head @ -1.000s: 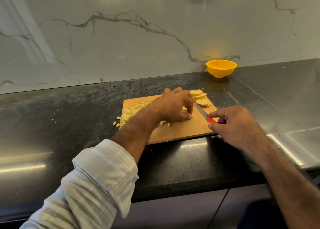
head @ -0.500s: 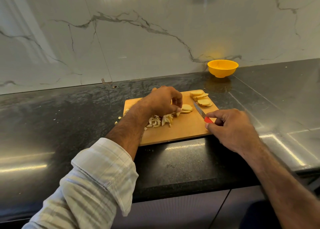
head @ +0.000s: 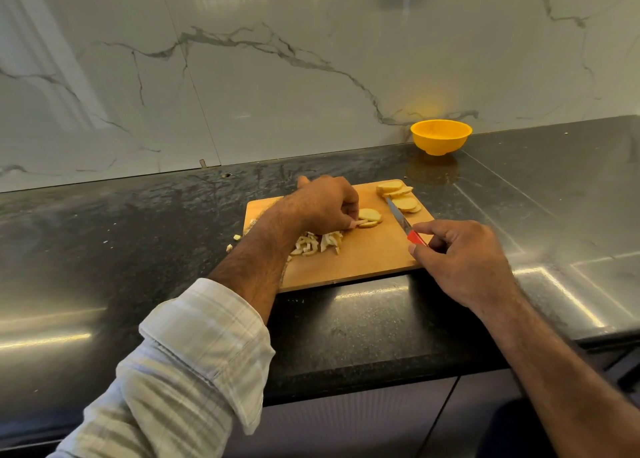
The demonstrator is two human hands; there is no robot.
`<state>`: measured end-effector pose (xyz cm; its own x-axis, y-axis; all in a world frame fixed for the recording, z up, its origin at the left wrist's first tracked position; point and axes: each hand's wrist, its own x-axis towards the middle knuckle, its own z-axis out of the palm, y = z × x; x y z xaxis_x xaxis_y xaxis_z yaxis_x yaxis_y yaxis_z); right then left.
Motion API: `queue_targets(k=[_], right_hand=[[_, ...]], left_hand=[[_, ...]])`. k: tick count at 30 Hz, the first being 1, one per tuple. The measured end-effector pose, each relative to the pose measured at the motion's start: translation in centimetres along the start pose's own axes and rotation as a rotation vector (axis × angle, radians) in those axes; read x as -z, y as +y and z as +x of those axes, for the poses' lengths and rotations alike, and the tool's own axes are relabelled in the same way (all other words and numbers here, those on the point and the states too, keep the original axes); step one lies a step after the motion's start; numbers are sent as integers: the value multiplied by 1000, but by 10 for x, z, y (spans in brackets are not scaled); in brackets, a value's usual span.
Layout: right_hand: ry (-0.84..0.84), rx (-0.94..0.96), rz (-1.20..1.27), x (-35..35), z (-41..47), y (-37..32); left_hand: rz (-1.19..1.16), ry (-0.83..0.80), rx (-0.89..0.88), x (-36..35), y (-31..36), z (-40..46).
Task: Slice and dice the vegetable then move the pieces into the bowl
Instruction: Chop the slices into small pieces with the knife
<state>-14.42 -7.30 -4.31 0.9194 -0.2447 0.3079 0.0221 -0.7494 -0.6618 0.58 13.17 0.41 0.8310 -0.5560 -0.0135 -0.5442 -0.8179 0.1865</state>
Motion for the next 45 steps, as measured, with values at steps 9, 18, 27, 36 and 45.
queue_targets(k=[9,18,27,36,45], right_hand=[[5,-72,-2,2,0,-4],[-115,-120,-141,3,4,-15],[-225,-76,-327,-12,13,-38],[-165,-50,-250,1,3,-40],[-185,29,-359,-9,-5,-49]], left_hand=[[-152,176,-94,-14,15,4],[-192,16,-62,-14,12,4],[-246,44,-25,-12,17,4],[-308,61,-7,-11,18,2],[-267,70,-11,-11,21,2]])
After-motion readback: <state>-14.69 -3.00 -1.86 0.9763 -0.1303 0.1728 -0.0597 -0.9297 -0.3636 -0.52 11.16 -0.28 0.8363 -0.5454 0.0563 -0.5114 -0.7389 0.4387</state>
